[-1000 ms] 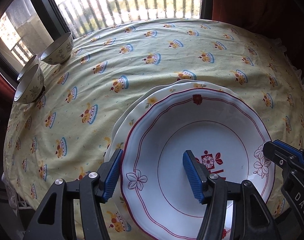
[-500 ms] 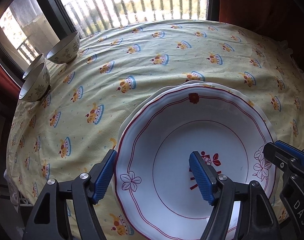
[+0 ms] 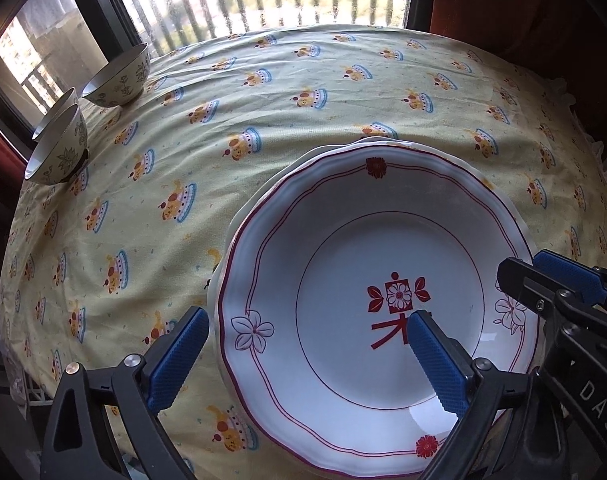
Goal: Organize plates and bowls
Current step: 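Lower the red-rimmed plate onto the beaded plate and open both grippers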
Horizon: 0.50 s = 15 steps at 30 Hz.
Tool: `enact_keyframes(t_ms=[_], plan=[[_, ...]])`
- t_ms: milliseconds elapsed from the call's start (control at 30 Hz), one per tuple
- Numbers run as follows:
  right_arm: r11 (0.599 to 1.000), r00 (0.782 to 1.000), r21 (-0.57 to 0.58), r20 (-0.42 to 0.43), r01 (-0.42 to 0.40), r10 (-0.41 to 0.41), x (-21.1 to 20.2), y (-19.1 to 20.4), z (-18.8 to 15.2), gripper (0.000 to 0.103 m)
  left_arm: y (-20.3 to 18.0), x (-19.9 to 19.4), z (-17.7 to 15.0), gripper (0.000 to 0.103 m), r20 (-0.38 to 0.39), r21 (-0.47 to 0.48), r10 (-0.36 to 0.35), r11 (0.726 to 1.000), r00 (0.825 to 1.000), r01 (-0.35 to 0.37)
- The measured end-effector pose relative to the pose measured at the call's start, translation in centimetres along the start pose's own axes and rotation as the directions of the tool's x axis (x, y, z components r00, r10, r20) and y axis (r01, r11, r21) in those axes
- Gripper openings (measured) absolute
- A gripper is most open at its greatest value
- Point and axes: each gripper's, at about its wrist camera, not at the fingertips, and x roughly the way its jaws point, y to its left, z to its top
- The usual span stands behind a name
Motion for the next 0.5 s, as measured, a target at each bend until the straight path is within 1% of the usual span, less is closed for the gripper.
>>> enact_keyframes(t_ms=[33, 100, 167, 267, 333, 400, 500], plan=[[1.000, 1.000, -0.009, 0.009, -0.006, 0.006, -0.1, 0.3, 0.0, 0.040, 0.3, 0.0, 0.0, 0.101, -0.005, -0.009, -0.007, 1.000, 1.000, 0.007], [1.000, 0.999, -0.030, 0.034, 0.004, -0.003, -0.6, 1.0, 0.0, 0.062, 0.8, -0.3, 0.1, 0.101, -0.007, -0.020, -0.029, 0.999, 1.000, 0.029], [0.998, 0.998, -0.052, 0.054, 0.025, -0.022, -1.0, 1.7, 0.1, 0.069, 1.2, -0.5, 0.2, 0.102, -0.004, -0.022, -0.044, 0.999, 0.999, 0.044], [0.998, 0.997, -0.051, 0.061, 0.041, -0.037, -1.2, 2.5, 0.4, 0.071, 2.0, -0.8, 0.4, 0.102, -0.001, -0.012, -0.066, 0.998, 0.998, 0.066], [0.999, 0.998, -0.029, 0.057, 0.041, -0.039, -1.2, 3.0, 0.5, 0.071, 2.7, -1.1, 0.5, 0.102, 0.001, -0.011, -0.061, 0.998, 0.998, 0.061], [0.999, 0.998, -0.001, 0.059, 0.037, -0.036, -1.4, 3.6, 0.5, 0.071, 3.6, -1.4, 0.6, 0.102, 0.020, -0.011, -0.052, 0.999, 0.998, 0.053], [0.998, 0.995, 0.018, 0.081, 0.055, -0.056, -1.7, 4.9, 0.6, 0.073, 5.2, -1.4, 0.8, 0.101, 0.023, -0.002, -0.072, 0.997, 0.997, 0.072]])
